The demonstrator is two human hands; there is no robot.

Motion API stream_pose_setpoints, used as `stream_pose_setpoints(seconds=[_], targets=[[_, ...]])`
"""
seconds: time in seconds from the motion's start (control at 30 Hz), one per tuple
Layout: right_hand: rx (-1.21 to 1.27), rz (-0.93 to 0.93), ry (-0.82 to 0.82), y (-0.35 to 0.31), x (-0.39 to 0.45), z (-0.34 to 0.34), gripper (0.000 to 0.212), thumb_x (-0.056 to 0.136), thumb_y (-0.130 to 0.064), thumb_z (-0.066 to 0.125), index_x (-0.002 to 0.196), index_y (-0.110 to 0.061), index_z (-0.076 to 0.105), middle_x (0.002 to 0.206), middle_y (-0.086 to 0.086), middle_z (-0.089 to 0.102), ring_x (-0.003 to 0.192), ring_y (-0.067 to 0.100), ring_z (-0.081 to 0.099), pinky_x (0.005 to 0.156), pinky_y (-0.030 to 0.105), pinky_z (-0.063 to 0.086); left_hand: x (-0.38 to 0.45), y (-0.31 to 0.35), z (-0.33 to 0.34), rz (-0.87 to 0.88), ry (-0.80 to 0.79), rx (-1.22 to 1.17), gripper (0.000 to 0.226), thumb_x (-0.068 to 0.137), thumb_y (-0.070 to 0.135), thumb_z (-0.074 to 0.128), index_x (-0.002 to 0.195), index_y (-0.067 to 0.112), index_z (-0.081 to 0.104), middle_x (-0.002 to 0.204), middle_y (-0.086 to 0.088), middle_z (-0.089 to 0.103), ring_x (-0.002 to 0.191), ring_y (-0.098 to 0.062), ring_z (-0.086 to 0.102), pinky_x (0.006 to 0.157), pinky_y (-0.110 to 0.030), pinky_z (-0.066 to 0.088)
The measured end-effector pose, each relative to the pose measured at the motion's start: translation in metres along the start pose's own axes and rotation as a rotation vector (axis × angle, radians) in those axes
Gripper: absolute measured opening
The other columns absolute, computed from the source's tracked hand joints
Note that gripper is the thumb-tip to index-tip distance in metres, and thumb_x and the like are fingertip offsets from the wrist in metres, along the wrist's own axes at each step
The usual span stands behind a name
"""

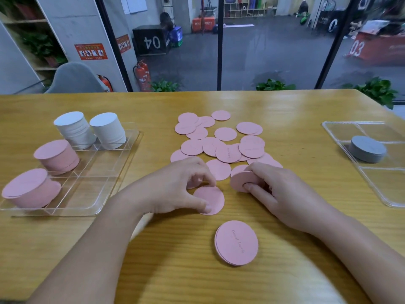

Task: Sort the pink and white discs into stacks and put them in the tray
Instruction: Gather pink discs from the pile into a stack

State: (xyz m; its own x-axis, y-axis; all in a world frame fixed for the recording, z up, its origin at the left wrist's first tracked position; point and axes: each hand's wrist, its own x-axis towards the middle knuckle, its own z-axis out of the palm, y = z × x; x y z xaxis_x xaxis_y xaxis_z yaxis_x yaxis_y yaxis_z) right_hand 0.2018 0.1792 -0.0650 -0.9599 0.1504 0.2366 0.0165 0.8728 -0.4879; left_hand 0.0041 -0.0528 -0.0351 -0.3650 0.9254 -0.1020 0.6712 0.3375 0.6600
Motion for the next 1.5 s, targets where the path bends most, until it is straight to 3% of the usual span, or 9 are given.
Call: stream_pose_setpoints(seconds=[0.23,0.53,0.63,0.73,0.87,1.0,1.1,1.23,1.5], targets=[[0.024,0.029,0.014,-0.001,-0.001,-0.004,0.020,0.104,-0.032,0.064,0.090,-0.025,0.051,0.077,-0.013,0.056,0.074,0.014,0.054,0.065,0.037,0.047,0.015,-0.003,0.009,-0.011,0.313,-0.191,0.016,0.091,0.021,0.089,0.100,0.029,0.079,0.085,0.014,0.070,0.067,-0.008,0.049,0.066,-0.026,0.047],[0.061,0.038,0.022,0.000,-0.002,-0.003,0.004,0.105,-0.030,0.063,0.106,-0.030,0.059,0.082,-0.015,0.061,0.076,0.015,0.057,0.063,0.030,0.046,0.021,-0.004,0.015,-0.006,0.534,-0.512,0.022,0.103,0.025,0.077,0.089,0.008,0.077,0.088,-0.013,0.078,0.079,-0.020,0.070,0.080,-0.041,0.053],[0.072,0.028,0.024,-0.001,-0.002,-0.003,0.005,0.106,-0.028,0.063,0.105,-0.025,0.060,0.079,-0.013,0.061,0.076,0.016,0.057,0.064,0.032,0.046,0.019,-0.002,0.014,0.002,0.495,-0.488,0.010,0.093,0.016,0.088,0.096,0.018,0.078,0.094,0.001,0.079,0.081,-0.014,0.069,0.074,-0.034,0.052],[0.099,0.021,0.042,0.000,-0.002,-0.002,0.009,0.106,-0.028,0.062,0.104,-0.019,0.059,0.079,-0.009,0.061,0.074,0.019,0.056,0.066,0.038,0.046,0.019,0.001,0.017,-0.035,0.457,-0.539,0.028,0.092,0.007,0.087,0.110,0.028,0.081,0.106,0.004,0.079,0.090,-0.016,0.075,0.071,-0.054,0.064],[0.121,0.023,0.058,-0.001,-0.001,-0.002,0.011,0.107,-0.030,0.061,0.105,-0.020,0.058,0.082,-0.007,0.061,0.075,0.020,0.055,0.068,0.043,0.048,0.022,0.000,0.021,0.048,0.428,-0.538,0.014,0.097,0.001,0.080,0.102,0.014,0.082,0.093,-0.009,0.077,0.069,-0.024,0.056,0.060,-0.040,0.044],[0.161,0.029,0.087,-0.006,0.000,-0.001,0.008,0.108,-0.028,0.062,0.112,-0.030,0.055,0.087,-0.012,0.061,0.081,0.017,0.056,0.066,0.029,0.044,0.024,0.004,0.027,0.131,0.416,-0.441,0.009,0.098,0.005,0.080,0.099,0.014,0.083,0.086,0.012,0.075,0.067,-0.007,0.057,0.066,-0.023,0.043],[0.187,0.034,0.075,-0.010,0.000,0.001,0.019,0.108,-0.026,0.061,0.122,-0.037,0.053,0.097,-0.020,0.062,0.086,0.008,0.059,0.070,0.021,0.044,0.026,0.008,0.034,0.170,0.355,-0.485,0.012,0.102,0.002,0.074,0.105,0.010,0.082,0.102,-0.001,0.083,0.091,-0.015,0.074,0.082,-0.029,0.055],[0.035,0.013,-0.036,-0.010,-0.001,0.006,0.012,0.109,-0.033,0.056,0.120,-0.038,0.054,0.098,-0.022,0.061,0.090,0.006,0.059,0.077,0.038,0.053,0.028,0.010,0.041,0.184,0.303,-0.481,0.023,0.107,-0.004,0.064,0.112,0.011,0.080,0.101,-0.004,0.081,0.090,-0.018,0.073,0.084,-0.031,0.060],[0.051,0.007,-0.050,-0.010,-0.002,0.005,0.009,0.110,-0.034,0.056,0.108,-0.039,0.048,0.090,-0.021,0.058,0.085,0.008,0.057,0.072,0.042,0.052,0.011,-0.026,-0.004,-0.073,0.337,0.093,0.032,0.097,0.040,0.081,0.127,0.046,0.072,0.119,0.022,0.059,0.102,0.002,0.060,0.088,-0.014,0.047]])
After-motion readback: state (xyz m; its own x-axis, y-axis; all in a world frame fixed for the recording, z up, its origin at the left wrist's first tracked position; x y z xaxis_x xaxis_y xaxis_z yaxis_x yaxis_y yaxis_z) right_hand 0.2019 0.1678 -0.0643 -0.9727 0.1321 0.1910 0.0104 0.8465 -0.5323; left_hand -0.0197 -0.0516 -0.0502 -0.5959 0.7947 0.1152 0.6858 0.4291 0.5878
